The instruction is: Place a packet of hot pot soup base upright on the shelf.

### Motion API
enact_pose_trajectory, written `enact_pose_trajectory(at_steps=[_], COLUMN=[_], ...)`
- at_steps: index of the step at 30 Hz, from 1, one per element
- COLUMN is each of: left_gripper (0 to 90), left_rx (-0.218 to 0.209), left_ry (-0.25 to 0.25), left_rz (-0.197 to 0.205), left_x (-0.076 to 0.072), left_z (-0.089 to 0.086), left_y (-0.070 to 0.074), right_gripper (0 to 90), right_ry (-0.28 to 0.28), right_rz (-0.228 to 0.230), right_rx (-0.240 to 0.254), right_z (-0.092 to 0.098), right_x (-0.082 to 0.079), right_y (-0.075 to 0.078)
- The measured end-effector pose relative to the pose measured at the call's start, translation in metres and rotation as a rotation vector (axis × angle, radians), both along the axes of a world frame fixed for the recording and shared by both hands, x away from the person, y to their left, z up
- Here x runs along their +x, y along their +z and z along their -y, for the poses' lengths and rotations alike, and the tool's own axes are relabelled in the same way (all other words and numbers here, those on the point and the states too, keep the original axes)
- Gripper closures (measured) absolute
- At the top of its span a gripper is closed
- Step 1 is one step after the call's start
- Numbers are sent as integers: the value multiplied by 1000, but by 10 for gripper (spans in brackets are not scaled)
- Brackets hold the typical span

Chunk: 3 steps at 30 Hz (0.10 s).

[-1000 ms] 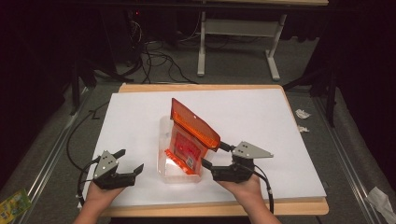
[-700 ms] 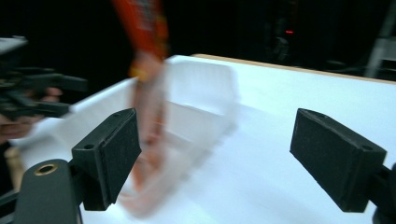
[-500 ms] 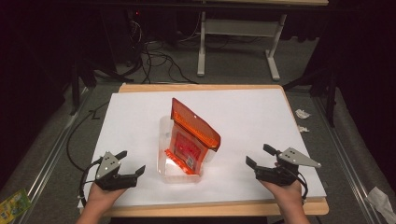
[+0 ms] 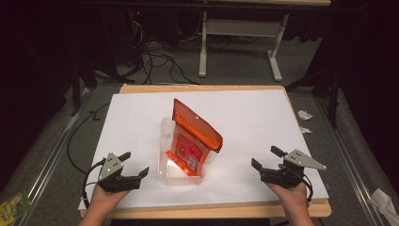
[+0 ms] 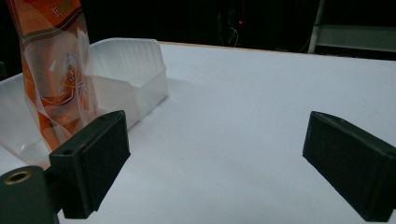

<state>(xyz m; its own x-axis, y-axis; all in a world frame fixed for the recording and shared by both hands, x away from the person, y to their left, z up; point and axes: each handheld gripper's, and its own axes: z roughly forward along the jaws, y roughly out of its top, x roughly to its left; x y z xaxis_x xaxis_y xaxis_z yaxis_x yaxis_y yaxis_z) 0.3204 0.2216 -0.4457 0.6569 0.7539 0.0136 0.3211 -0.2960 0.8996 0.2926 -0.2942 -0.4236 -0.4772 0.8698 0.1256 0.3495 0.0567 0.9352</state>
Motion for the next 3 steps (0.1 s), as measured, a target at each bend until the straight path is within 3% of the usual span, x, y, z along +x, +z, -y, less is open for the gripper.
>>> enact_pose_trajectory(at_steps=[3], left_gripper=[123], left_rx=[-4], left_ry=[0], left_rz=[5], left_x=[-1], left_z=[-2], left_y=[1], right_gripper=[73], right_ry=[-4], right_rz=[-6], right_rx=[-1], right_z=[-1], right_x=[0], right_y=[-1])
